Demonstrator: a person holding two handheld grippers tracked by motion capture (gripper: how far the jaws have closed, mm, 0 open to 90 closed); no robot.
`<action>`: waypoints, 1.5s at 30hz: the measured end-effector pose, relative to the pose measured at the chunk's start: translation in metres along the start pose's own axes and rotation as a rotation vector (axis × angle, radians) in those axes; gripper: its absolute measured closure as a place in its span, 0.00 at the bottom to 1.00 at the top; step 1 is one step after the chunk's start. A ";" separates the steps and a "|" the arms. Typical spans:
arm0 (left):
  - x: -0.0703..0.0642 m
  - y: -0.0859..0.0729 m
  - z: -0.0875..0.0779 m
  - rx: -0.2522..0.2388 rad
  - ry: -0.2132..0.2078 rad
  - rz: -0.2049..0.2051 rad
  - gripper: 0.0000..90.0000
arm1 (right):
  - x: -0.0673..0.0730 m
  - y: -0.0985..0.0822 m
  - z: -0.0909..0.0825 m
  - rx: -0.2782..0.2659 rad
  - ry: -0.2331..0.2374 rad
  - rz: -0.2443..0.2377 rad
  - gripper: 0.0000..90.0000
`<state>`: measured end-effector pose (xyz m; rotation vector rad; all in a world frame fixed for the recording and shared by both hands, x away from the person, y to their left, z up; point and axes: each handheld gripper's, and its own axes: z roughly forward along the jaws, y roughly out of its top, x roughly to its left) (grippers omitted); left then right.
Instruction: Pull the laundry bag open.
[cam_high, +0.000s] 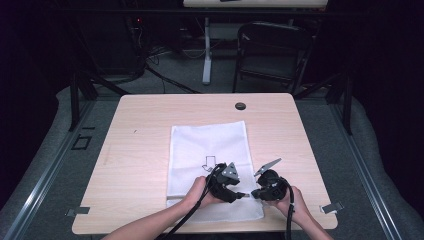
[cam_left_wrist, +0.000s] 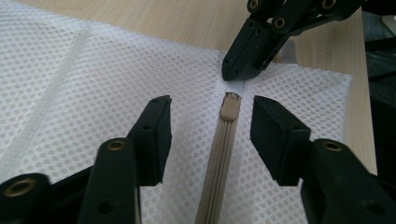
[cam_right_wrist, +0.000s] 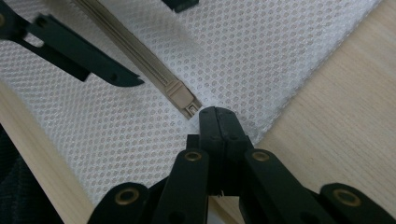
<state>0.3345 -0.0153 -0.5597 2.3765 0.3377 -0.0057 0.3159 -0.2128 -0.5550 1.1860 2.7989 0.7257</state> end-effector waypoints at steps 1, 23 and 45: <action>0.000 0.000 0.001 0.003 0.005 0.005 0.59 | 0.000 0.000 0.000 -0.001 0.002 0.001 1.00; -0.005 0.004 0.021 0.015 -0.033 0.042 0.87 | 0.000 -0.001 0.000 -0.002 -0.005 -0.008 1.00; -0.009 0.003 0.020 0.023 -0.030 0.056 0.91 | 0.001 0.000 0.001 -0.008 -0.008 0.006 1.00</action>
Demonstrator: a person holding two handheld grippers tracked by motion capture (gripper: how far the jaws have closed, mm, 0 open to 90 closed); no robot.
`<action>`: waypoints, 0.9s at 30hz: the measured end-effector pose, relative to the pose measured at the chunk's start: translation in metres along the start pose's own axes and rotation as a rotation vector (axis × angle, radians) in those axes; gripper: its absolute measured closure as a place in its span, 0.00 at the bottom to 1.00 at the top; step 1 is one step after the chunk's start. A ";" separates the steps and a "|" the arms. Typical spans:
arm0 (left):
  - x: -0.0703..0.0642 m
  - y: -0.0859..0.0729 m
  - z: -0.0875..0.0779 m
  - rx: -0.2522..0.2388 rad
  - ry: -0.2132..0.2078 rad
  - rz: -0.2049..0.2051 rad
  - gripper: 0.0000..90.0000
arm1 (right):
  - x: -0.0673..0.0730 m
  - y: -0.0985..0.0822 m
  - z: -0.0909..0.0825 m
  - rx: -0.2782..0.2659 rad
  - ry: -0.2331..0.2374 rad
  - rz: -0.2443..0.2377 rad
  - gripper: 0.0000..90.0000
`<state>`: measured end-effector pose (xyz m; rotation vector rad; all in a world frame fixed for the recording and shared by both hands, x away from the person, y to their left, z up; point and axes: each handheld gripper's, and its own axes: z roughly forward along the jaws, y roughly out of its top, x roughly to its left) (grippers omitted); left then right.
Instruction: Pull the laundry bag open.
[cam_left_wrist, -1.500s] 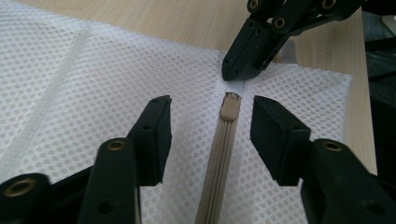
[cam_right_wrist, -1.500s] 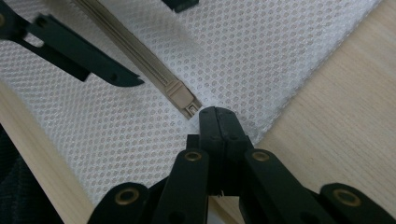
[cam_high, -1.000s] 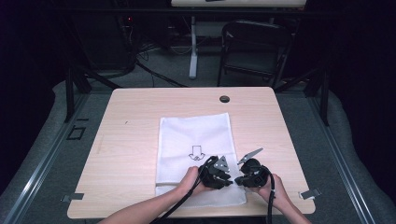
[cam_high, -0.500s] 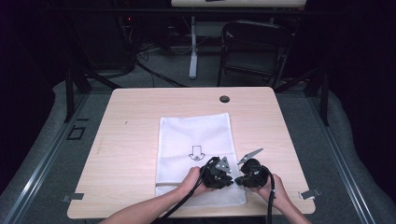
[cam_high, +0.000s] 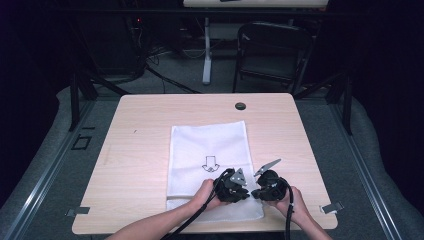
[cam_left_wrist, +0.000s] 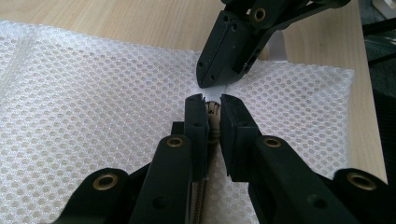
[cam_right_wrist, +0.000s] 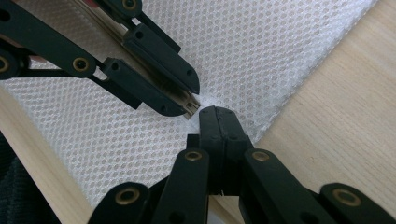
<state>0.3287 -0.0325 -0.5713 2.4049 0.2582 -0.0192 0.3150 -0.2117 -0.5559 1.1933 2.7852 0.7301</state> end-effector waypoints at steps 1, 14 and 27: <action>0.000 0.001 -0.001 0.020 0.010 0.007 0.91 | 0.000 0.000 0.000 0.006 -0.004 0.000 1.00; 0.000 0.000 -0.001 0.009 -0.004 0.018 0.91 | -0.001 -0.001 0.000 0.002 0.008 0.045 1.00; 0.001 0.000 -0.003 0.016 -0.009 0.039 0.91 | -0.004 -0.002 0.000 0.000 0.015 0.057 1.00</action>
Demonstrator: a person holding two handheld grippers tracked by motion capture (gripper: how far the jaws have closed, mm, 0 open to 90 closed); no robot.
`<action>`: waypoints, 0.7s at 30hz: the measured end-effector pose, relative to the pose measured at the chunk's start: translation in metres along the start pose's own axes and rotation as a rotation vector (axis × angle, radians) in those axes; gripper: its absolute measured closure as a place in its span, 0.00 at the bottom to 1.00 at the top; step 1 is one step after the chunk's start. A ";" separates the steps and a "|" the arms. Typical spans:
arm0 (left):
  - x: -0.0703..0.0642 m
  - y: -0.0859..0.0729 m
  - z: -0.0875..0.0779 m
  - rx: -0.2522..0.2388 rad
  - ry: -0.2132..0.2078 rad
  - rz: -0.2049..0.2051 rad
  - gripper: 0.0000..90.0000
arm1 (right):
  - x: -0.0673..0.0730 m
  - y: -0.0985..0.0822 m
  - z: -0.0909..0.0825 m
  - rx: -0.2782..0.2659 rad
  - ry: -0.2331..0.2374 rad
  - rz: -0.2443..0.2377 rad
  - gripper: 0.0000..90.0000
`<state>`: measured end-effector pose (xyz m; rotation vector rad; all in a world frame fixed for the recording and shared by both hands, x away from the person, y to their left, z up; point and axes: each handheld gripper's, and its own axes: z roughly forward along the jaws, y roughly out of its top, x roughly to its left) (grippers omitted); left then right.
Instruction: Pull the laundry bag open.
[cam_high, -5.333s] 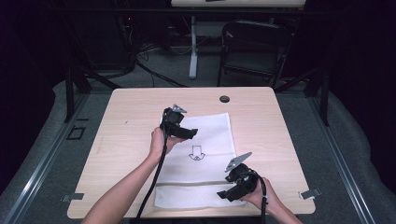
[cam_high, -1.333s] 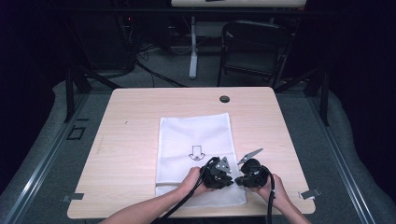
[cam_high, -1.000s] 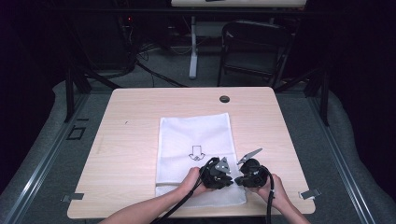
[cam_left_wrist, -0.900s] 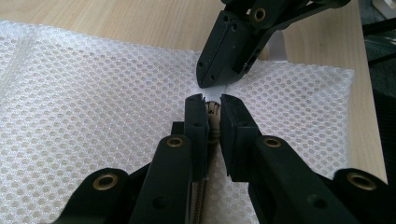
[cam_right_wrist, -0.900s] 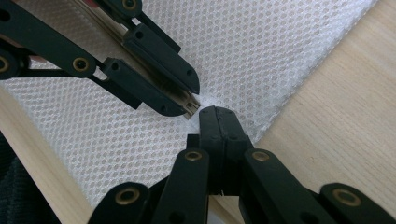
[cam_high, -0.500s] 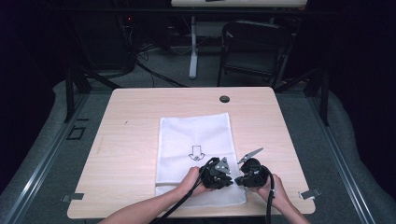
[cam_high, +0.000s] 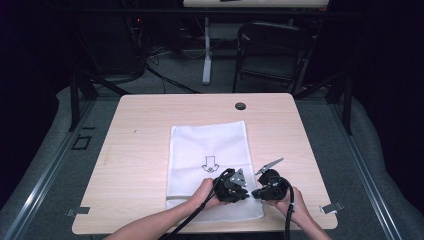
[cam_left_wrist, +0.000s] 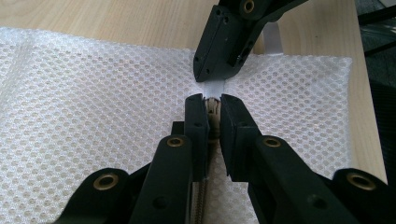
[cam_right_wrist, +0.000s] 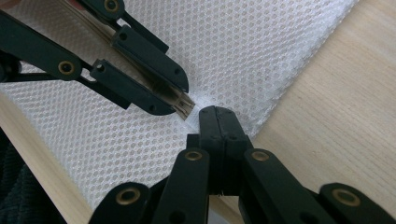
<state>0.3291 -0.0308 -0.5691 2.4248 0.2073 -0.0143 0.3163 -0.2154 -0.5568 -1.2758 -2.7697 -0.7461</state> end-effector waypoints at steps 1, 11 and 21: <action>0.000 0.000 -0.001 0.007 0.002 0.005 0.91 | 0.000 0.000 0.000 -0.003 0.005 0.005 1.00; 0.007 -0.015 -0.017 0.018 0.011 -0.023 0.91 | 0.002 0.000 0.000 0.001 -0.003 0.022 1.00; 0.009 -0.017 -0.020 0.017 -0.005 -0.031 0.91 | -0.001 0.000 -0.001 0.009 -0.008 -0.020 1.00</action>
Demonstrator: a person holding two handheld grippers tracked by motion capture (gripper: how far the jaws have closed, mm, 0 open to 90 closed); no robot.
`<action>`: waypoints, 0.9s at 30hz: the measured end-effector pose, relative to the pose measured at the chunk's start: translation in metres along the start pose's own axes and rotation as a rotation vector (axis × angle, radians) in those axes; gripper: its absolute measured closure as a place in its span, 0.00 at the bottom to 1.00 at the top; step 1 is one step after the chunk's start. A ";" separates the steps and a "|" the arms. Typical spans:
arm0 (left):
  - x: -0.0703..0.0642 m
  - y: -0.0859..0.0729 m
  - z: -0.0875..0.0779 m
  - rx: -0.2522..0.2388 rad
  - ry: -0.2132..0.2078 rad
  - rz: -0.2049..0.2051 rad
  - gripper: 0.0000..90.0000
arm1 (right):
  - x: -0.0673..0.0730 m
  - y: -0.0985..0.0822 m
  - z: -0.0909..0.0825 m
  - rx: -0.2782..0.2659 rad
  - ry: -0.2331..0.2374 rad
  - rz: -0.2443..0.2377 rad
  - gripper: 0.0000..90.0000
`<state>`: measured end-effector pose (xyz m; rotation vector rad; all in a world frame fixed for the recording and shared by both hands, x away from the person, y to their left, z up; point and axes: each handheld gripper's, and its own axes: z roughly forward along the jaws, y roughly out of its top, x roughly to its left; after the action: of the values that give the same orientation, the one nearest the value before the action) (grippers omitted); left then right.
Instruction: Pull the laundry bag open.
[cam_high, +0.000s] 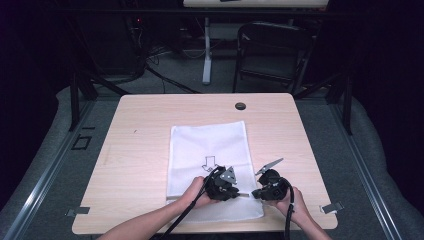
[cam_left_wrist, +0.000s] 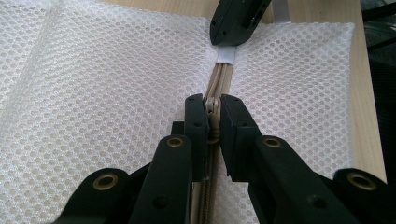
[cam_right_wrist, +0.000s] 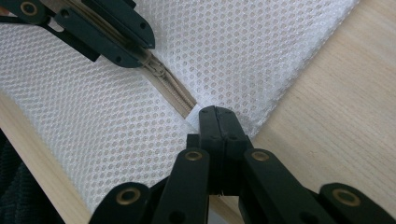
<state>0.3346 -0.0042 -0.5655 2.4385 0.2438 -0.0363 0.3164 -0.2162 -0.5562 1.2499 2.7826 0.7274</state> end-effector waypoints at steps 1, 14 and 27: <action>0.000 0.000 0.000 -0.001 0.003 0.001 0.91 | 0.000 0.000 0.000 0.000 0.000 -0.001 1.00; -0.001 -0.005 -0.006 -0.001 0.002 0.006 0.91 | 0.000 0.000 0.000 -0.002 -0.003 -0.005 1.00; 0.000 -0.009 -0.010 0.000 0.001 0.015 0.91 | 0.000 0.000 0.000 -0.004 0.001 -0.001 1.00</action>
<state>0.3326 0.0087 -0.5630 2.4405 0.2257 -0.0287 0.3167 -0.2160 -0.5566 1.2475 2.7810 0.7327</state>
